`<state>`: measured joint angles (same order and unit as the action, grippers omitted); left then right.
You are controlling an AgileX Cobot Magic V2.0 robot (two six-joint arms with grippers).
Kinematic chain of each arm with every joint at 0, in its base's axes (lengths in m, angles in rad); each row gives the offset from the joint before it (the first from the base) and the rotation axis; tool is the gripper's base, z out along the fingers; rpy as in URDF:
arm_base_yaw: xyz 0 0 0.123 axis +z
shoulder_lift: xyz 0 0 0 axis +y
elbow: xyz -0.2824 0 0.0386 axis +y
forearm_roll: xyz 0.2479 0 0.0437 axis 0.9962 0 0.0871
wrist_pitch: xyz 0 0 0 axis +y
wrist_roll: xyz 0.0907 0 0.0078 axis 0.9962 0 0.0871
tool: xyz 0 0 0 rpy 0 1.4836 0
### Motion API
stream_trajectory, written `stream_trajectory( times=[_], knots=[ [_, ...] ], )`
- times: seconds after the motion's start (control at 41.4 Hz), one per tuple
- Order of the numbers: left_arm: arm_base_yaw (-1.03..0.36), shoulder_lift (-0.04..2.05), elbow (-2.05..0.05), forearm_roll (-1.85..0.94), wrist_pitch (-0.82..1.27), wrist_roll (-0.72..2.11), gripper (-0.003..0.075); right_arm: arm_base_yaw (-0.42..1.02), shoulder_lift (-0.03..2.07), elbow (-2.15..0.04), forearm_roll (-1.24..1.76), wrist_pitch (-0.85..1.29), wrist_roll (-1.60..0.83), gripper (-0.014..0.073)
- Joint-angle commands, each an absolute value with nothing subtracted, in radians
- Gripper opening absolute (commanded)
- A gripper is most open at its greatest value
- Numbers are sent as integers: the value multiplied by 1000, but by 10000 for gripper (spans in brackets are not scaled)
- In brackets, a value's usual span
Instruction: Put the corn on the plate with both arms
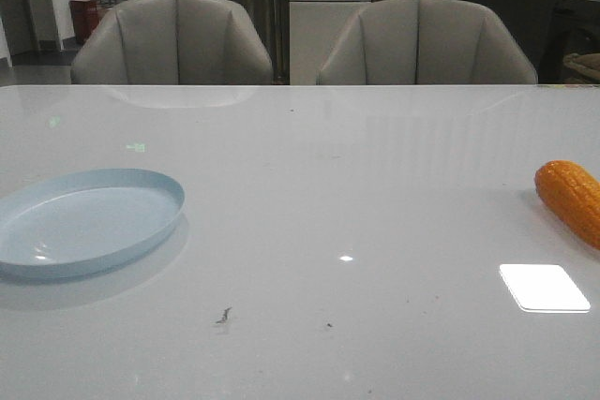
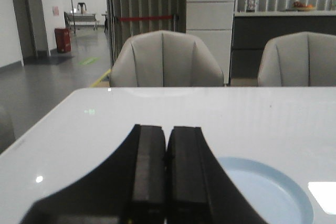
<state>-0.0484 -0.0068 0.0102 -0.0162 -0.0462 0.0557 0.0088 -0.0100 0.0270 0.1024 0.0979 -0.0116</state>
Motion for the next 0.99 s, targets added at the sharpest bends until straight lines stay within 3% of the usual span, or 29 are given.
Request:
stream_trajectory(
  times=[0.0,0.265,0.458,0.7,0.965],
  knots=[
    [-51,-28,41,-28,-230,48,94,5,-34,6,105,-48,-17,66],
    [-51,-24,-79,0,-248,48,94,6,-34,-20,112,-259,0,66],
    [-51,28,-307,75,30,48,94,6,0,-250,112,-15,10,64],
    [-51,291,-558,95,40,48,94,6,262,-564,112,167,10,58],
    [-51,606,-652,89,41,48,94,6,555,-660,112,167,10,58]
  ],
)
